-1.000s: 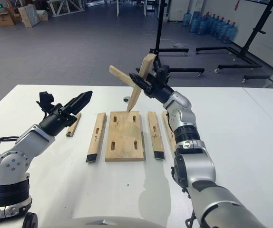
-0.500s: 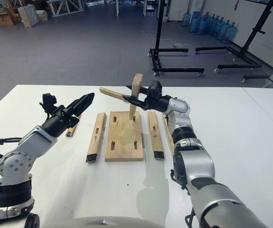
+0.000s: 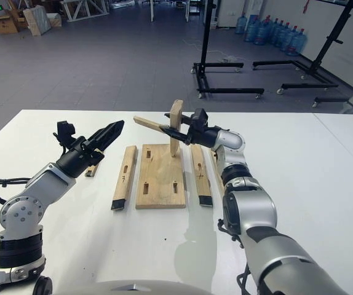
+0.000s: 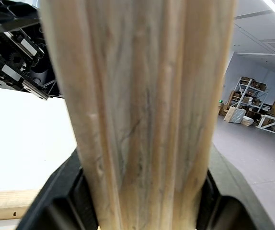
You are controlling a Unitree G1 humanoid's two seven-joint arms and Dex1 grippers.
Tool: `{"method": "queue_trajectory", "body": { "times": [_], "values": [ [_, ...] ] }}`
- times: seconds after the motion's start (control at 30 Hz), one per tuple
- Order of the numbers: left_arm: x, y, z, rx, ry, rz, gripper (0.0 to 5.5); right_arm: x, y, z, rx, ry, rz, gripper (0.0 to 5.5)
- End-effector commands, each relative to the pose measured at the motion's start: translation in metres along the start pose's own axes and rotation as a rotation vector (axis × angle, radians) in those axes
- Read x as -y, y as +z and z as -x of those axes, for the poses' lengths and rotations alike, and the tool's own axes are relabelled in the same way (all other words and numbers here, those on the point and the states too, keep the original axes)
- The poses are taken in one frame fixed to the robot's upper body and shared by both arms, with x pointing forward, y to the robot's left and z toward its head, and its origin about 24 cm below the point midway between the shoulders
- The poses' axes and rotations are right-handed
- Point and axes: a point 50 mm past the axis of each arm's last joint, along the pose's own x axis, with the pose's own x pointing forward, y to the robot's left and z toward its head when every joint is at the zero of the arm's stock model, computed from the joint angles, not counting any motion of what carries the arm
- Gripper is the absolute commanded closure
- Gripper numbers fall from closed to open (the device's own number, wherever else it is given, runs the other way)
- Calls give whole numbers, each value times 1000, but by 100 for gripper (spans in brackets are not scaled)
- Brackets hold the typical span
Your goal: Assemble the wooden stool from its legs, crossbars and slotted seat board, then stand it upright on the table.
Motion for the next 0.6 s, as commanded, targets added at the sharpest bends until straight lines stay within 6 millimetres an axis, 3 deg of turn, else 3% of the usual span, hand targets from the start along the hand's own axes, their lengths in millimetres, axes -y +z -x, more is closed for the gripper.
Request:
{"method": "queue_trajectory", "body": {
  "times": [0.03,0.6],
  "values": [
    [1,-3,1,-13,-2,-5,10,6,11,-6,15,11,22,345],
    [1,-5,-1,-22,-8,-5,10,10,16,-5,40,-14,32,345]
  ]
}}
